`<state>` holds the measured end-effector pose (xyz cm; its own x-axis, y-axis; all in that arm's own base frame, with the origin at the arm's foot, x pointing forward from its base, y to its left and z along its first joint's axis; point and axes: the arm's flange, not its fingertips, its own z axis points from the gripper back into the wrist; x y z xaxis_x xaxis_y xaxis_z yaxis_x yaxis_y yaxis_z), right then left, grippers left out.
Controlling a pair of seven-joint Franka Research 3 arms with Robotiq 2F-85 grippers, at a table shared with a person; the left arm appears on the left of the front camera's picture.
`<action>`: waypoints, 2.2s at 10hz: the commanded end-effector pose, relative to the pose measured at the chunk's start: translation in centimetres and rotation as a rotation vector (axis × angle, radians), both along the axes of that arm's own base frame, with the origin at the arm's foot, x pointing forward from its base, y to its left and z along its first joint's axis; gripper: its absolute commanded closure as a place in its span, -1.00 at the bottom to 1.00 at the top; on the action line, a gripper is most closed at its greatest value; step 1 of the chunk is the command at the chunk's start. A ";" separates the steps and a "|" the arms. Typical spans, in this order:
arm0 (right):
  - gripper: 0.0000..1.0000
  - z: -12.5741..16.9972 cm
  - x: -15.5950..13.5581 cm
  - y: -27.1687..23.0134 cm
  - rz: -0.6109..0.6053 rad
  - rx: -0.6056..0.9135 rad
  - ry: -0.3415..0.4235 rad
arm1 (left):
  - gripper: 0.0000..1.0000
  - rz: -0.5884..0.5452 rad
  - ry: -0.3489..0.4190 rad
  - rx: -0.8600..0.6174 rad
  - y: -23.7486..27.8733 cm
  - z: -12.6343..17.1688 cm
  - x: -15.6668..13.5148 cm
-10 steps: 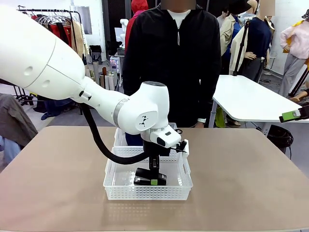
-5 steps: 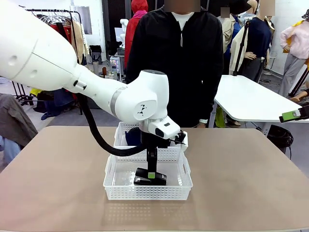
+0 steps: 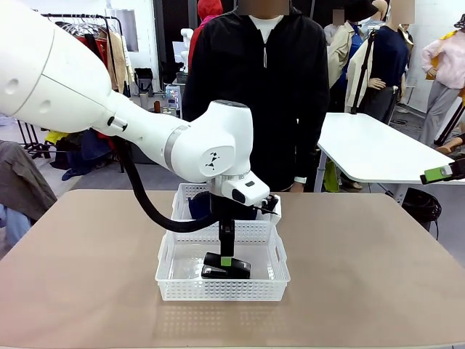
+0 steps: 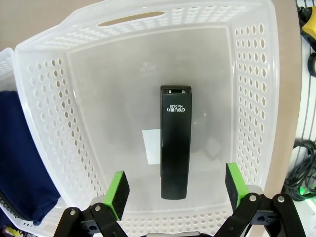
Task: Distribute items into two baskets.
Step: Place the picked Stapler into the Organizing basket as instructed by the person.
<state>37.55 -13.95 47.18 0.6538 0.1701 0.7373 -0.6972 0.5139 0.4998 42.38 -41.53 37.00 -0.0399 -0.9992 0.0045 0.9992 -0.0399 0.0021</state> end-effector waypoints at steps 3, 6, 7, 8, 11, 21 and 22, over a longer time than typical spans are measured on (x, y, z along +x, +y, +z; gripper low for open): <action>-1.00 0.2 0.0 0.0 -0.001 -0.003 0.003 | -1.00 0.000 -0.009 -0.005 0.0 0.3 -0.1; -1.00 0.2 0.0 0.0 -0.001 -0.003 0.003 | -1.00 0.000 -0.009 -0.005 0.0 0.3 -0.1; -1.00 0.2 0.0 0.0 -0.001 -0.003 0.003 | -1.00 0.000 -0.009 -0.005 0.0 0.3 -0.1; -1.00 0.2 0.0 0.0 -0.001 -0.003 0.003 | -1.00 0.000 -0.009 -0.005 0.0 0.3 -0.1; -1.00 0.2 0.0 0.0 -0.001 -0.003 0.003 | -1.00 0.000 -0.009 -0.005 0.0 0.3 -0.1; -1.00 0.2 0.0 0.0 -0.001 -0.003 0.003 | -1.00 0.000 -0.009 -0.005 0.0 0.3 -0.1; -1.00 0.2 0.0 0.0 -0.001 -0.003 0.003 | -1.00 0.000 -0.001 -0.004 -0.1 0.1 0.2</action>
<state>37.55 -13.95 47.18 0.6538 0.1701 0.7373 -0.6972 0.5139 0.4998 42.54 -41.67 37.04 -0.0396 -0.9992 0.0078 0.9992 -0.0395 0.0024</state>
